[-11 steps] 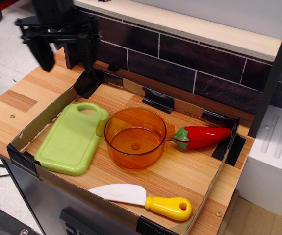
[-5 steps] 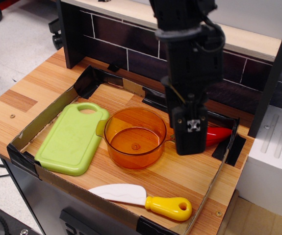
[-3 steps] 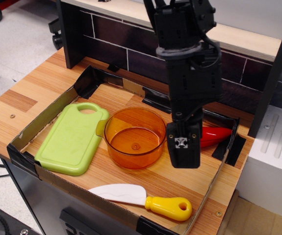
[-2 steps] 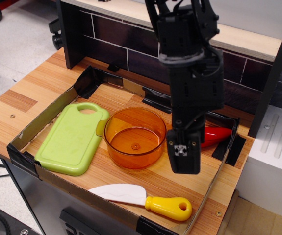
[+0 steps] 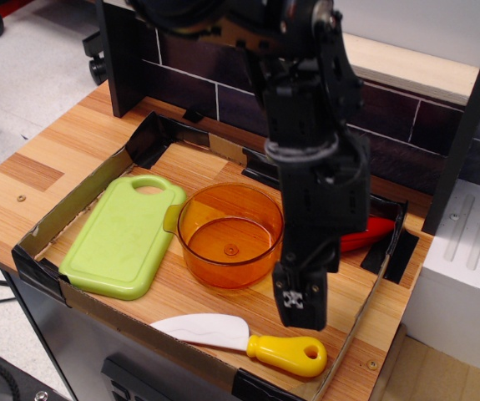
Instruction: Put knife in pot
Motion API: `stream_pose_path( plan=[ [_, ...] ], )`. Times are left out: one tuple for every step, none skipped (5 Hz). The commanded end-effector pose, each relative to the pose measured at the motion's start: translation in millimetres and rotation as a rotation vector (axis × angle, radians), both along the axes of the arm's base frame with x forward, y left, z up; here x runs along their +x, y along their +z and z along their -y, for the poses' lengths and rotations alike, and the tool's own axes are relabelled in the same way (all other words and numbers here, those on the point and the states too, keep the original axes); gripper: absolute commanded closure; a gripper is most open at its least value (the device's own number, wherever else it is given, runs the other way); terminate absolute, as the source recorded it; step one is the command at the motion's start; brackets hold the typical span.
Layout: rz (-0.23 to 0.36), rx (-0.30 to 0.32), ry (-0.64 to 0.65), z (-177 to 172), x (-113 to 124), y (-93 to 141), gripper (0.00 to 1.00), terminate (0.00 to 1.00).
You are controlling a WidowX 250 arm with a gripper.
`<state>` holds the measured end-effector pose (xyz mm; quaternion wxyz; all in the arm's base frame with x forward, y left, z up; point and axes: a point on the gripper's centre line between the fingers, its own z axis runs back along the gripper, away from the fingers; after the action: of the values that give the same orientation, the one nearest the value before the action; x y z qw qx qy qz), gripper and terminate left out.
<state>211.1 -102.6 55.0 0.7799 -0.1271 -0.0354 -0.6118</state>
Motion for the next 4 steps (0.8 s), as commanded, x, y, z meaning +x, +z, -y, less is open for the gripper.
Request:
stream_pose_path(
  plan=[
    [0.036,0.025,-0.031,-23,-5,-21,0.00,0.00],
    [0.064,0.054,-0.068,-24,-7,-34,0.00,0.00],
    [0.057,0.071,-0.067,-21,-8,-46,0.00,0.00],
    [0.054,0.073,-0.062,-19,-12,-55,0.00,0.00]
  ],
)
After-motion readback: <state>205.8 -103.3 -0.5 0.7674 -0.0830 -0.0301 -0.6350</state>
